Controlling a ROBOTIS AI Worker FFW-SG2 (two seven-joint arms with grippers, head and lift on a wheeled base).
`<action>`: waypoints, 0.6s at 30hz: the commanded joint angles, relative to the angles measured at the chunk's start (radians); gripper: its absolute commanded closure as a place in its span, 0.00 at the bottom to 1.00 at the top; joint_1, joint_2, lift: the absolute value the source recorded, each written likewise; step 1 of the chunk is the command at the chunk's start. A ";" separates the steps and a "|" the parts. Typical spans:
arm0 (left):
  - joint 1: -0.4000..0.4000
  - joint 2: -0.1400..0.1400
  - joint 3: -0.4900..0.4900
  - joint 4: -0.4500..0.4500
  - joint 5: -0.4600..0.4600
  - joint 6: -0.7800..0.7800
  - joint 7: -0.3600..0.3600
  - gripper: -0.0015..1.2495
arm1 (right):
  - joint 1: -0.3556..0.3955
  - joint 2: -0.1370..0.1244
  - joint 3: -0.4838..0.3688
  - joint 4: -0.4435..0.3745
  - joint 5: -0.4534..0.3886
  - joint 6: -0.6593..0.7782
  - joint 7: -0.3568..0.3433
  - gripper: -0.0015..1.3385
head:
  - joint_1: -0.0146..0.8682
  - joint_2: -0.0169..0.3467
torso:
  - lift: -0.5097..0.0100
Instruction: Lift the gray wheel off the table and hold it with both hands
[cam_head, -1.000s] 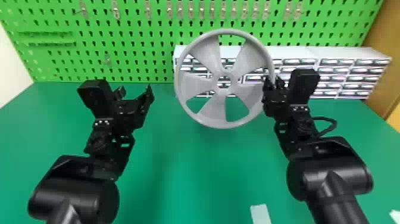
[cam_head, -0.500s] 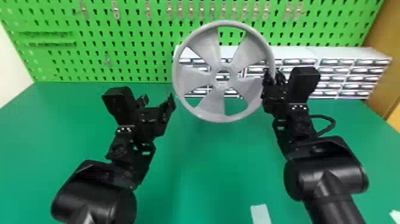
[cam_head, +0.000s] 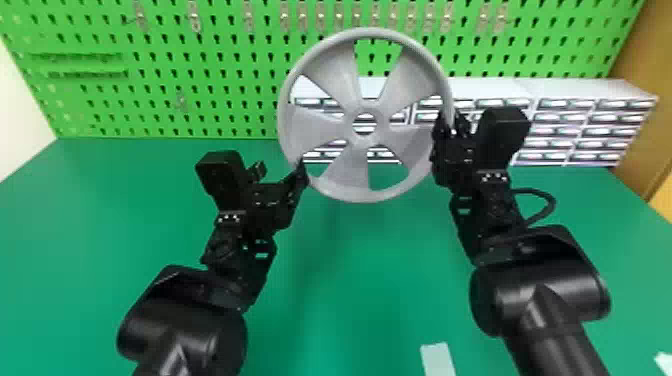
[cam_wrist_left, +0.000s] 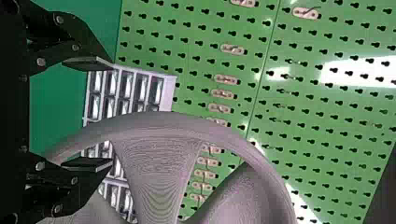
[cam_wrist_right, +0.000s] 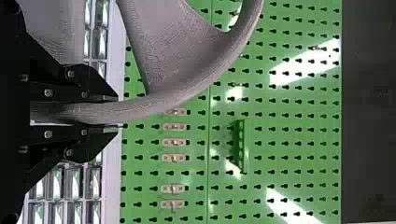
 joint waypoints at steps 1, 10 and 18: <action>-0.023 0.000 -0.006 0.033 0.007 -0.024 0.000 0.42 | 0.000 0.000 0.007 -0.005 -0.001 -0.003 0.000 0.82 | 0.76 0.21 | 0.80; -0.044 -0.002 -0.011 0.071 0.001 -0.047 0.003 0.43 | 0.000 -0.002 0.013 -0.013 -0.004 -0.009 0.000 0.81 | 0.76 0.21 | 0.80; -0.052 -0.002 -0.015 0.088 0.000 -0.060 0.003 0.44 | 0.001 -0.005 0.018 -0.019 -0.006 -0.010 0.000 0.81 | 0.76 0.21 | 0.80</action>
